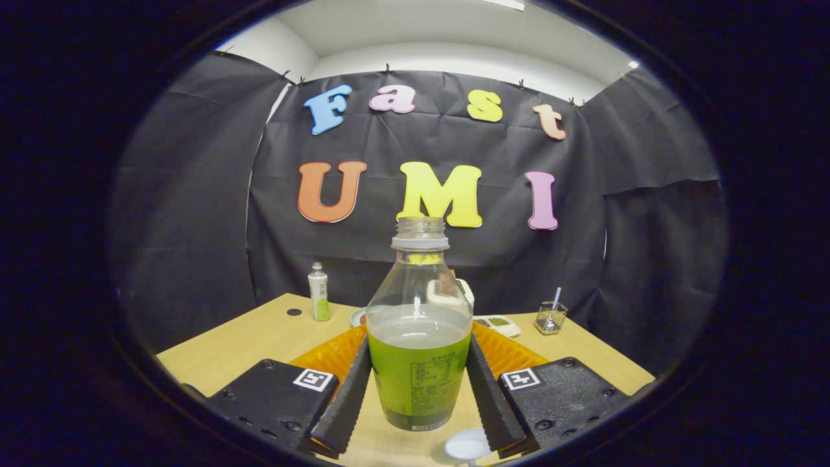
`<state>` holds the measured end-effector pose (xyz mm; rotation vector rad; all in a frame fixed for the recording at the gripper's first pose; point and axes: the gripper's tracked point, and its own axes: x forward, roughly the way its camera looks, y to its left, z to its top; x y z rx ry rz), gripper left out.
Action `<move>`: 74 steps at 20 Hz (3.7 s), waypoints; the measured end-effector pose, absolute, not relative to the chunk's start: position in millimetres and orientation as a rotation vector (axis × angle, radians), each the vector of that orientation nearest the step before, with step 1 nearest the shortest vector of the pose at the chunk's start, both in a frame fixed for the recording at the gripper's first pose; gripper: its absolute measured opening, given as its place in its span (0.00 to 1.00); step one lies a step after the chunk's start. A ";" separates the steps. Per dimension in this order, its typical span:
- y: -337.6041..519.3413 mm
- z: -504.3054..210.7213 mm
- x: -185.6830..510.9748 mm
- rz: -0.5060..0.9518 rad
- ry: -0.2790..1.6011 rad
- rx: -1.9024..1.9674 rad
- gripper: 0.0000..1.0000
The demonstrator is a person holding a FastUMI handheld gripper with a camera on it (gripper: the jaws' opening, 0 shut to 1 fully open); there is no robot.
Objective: Take the bottle from table, then pour the juice into the cup, finally place the bottle on the coaster
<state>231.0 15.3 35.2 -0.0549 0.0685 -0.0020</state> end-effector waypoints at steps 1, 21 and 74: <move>18.9 26.7 241.8 -0.008 0.077 -0.070 0.80; 4.6 -76.0 346.4 -0.126 0.044 -0.035 0.81; -44.5 33.9 23.7 -0.124 0.007 0.006 1.00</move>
